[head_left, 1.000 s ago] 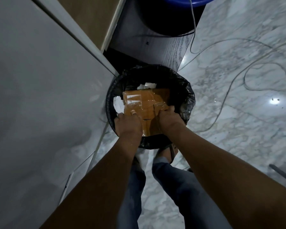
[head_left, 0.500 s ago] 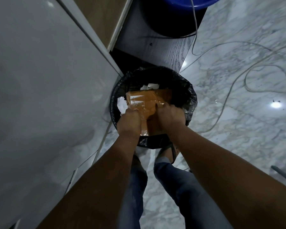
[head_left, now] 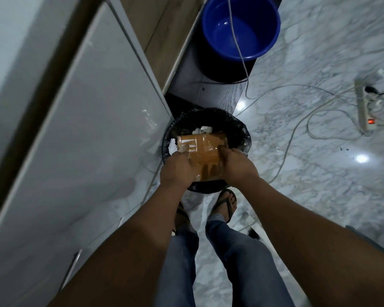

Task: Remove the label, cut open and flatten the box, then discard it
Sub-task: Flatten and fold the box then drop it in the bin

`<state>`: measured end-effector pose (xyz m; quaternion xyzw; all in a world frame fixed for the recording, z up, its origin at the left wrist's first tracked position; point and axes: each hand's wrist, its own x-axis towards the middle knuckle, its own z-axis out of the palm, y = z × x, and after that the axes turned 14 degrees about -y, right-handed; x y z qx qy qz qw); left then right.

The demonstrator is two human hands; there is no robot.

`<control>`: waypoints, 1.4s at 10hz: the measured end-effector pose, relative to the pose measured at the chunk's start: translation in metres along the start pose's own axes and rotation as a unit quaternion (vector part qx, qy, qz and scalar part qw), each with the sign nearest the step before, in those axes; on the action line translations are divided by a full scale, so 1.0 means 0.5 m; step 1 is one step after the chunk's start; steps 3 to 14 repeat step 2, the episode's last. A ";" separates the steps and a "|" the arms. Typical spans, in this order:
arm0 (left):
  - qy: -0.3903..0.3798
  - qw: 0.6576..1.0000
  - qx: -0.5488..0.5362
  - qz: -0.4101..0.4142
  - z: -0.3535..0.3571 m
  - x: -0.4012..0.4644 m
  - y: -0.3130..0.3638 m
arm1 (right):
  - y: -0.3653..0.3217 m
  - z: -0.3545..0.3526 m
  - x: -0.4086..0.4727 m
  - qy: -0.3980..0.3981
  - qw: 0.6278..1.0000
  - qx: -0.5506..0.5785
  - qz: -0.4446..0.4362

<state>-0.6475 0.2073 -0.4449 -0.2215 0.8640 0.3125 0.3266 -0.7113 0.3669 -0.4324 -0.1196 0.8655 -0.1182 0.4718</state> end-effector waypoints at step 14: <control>0.016 0.999 -0.001 0.052 -0.076 -0.162 0.037 | -0.050 -0.040 -0.149 0.031 0.999 0.033 -0.024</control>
